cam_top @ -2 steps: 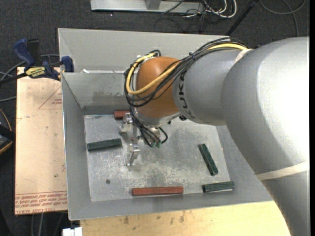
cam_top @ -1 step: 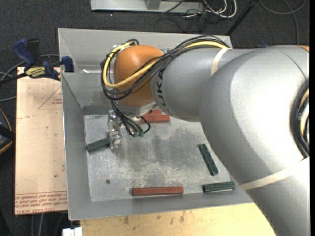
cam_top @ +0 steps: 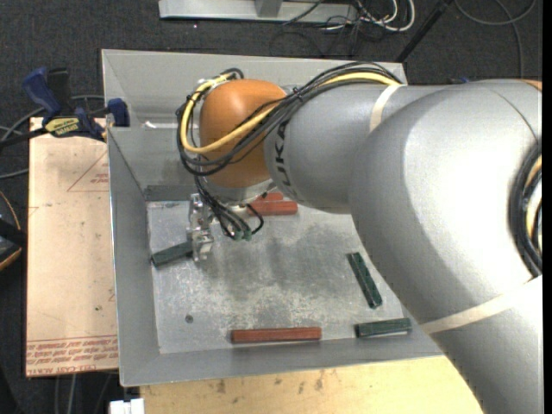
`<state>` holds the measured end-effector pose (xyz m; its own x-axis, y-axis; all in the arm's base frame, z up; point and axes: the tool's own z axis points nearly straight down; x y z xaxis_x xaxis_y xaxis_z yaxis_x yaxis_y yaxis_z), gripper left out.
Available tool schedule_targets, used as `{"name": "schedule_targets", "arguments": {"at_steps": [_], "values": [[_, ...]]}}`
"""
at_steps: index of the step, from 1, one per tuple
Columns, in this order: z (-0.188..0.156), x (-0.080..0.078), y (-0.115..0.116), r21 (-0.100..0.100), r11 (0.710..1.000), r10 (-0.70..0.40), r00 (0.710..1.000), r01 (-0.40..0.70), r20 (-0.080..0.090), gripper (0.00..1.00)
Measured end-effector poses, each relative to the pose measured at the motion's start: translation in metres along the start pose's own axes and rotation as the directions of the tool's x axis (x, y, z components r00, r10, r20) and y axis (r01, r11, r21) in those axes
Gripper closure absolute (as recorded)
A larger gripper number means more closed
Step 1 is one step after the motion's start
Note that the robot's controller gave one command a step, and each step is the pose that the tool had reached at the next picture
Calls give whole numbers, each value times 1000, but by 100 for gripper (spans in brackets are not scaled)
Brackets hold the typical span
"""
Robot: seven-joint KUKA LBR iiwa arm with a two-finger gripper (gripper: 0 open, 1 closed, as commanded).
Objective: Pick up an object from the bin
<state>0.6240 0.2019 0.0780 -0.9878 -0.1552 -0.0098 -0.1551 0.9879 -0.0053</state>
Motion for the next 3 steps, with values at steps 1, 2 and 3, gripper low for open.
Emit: {"name": "schedule_targets", "arguments": {"at_steps": [1, 2, 3], "values": [[-33, 0, 0, -4, 1000, -11, 1000, 11, -15, 100], [-79, -1, 12, -7, 1000, -2, 1000, 2, -5, 100], [-106, -3, 10, -6, 1000, -11, 1000, 11, -9, 100]]}}
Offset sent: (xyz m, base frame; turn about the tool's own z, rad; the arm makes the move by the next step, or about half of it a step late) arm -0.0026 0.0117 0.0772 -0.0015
